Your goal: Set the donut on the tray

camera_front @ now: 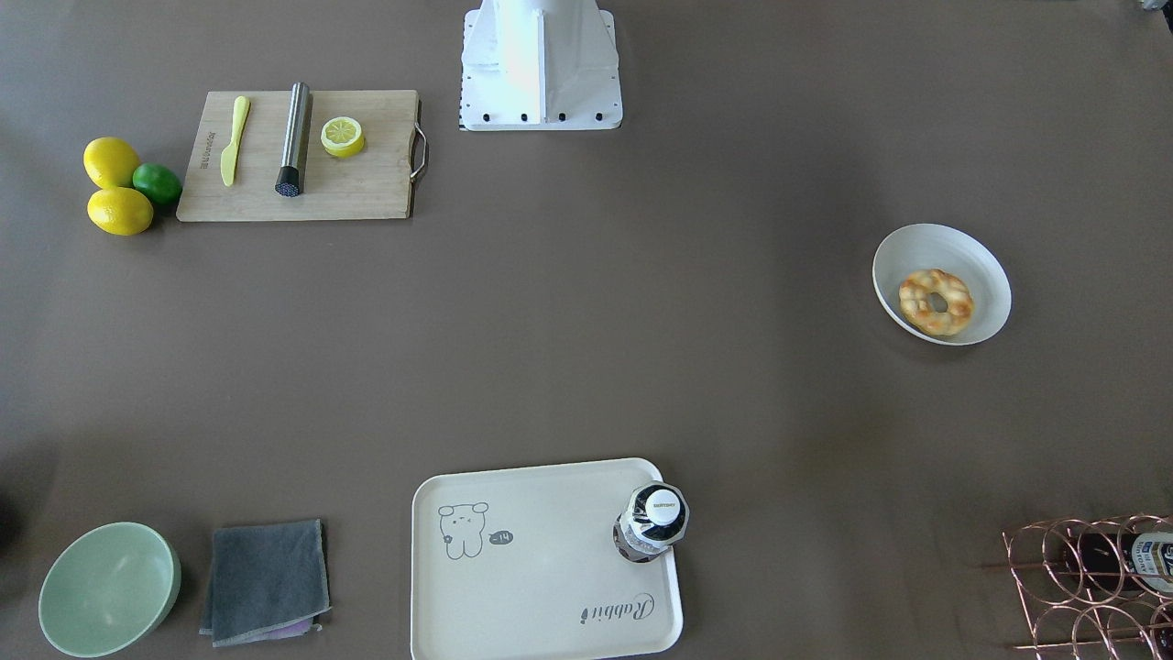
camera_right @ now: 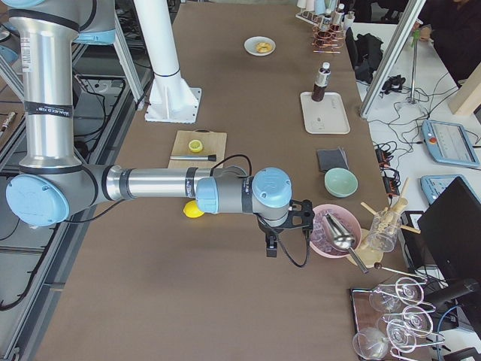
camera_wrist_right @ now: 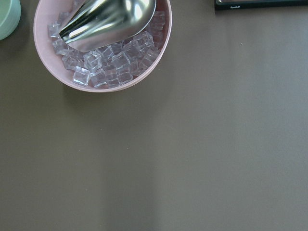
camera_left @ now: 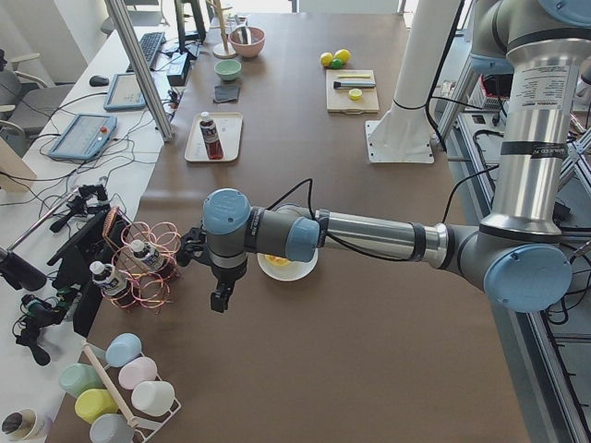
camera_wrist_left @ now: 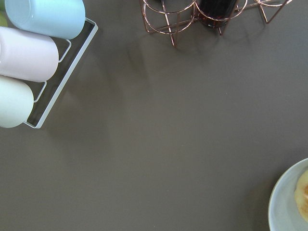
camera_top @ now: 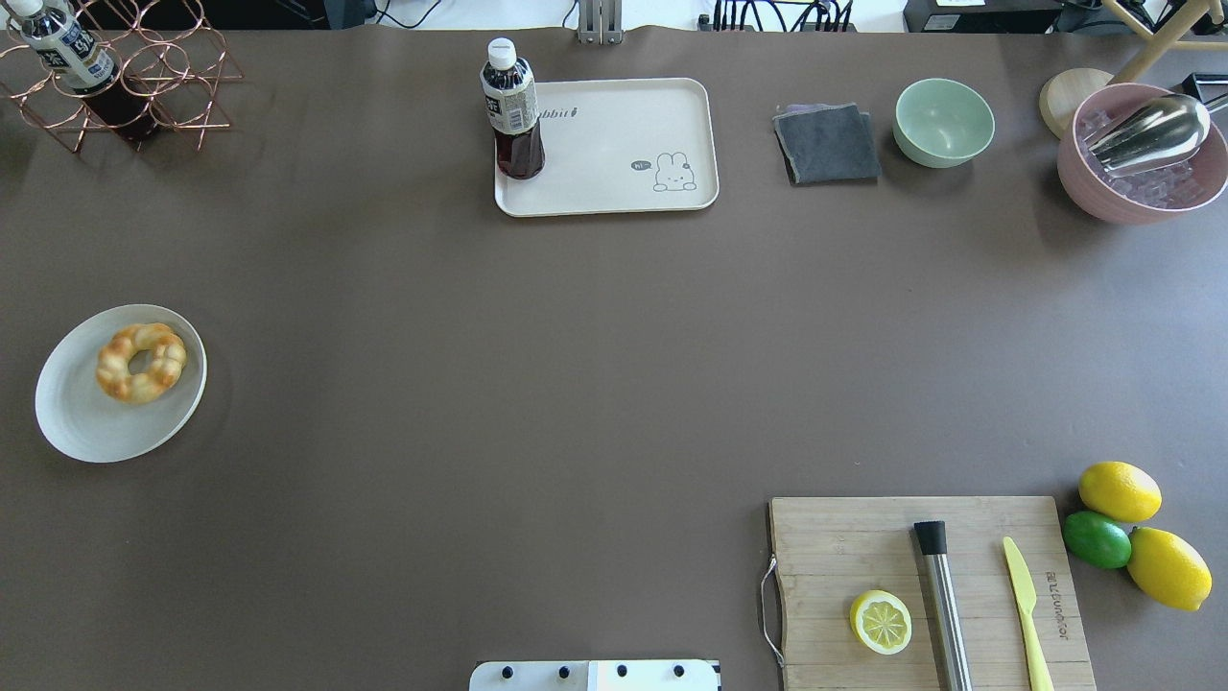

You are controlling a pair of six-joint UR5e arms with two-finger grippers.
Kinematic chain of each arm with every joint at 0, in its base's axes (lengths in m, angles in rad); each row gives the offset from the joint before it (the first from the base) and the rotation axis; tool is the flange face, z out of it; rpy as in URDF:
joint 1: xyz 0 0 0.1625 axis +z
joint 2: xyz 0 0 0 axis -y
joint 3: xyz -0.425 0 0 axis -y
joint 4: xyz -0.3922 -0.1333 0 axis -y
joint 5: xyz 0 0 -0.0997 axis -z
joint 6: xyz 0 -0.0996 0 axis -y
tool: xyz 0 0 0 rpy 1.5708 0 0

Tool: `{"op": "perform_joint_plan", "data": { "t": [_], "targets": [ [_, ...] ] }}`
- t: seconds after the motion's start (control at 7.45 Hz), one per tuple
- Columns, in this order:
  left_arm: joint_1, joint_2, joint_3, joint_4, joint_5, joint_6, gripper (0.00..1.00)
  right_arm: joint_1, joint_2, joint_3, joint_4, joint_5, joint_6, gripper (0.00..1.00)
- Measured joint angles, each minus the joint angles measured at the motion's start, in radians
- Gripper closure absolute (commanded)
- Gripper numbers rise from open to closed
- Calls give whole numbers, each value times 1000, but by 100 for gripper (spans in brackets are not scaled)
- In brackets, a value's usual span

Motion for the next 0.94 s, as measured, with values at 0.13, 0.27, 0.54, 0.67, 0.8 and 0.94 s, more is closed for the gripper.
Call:
{"op": "perform_joint_plan", "data": {
  "t": [0.13, 0.27, 0.54, 0.67, 0.8, 0.94],
  "targets": [
    [0, 0, -2, 0, 0, 0, 2, 0, 0, 0, 0, 0, 1, 0],
    [0, -1, -4, 1, -1, -1, 2, 0, 0, 0, 0, 0, 1, 0],
    [1, -7, -5, 5, -24, -6, 2, 0, 2, 0, 0, -2, 0, 0],
    [2, -10, -10, 8, -49, -26, 2, 0, 3, 0, 0, -3, 1, 0],
    [5, -12, -24, 9, -65, -70, 2, 0, 4, 0, 0, -6, 1, 0],
    [15, -11, -44, 7, -72, -124, 2, 0, 5, 0, 0, -7, 1, 0]
  ]
}}
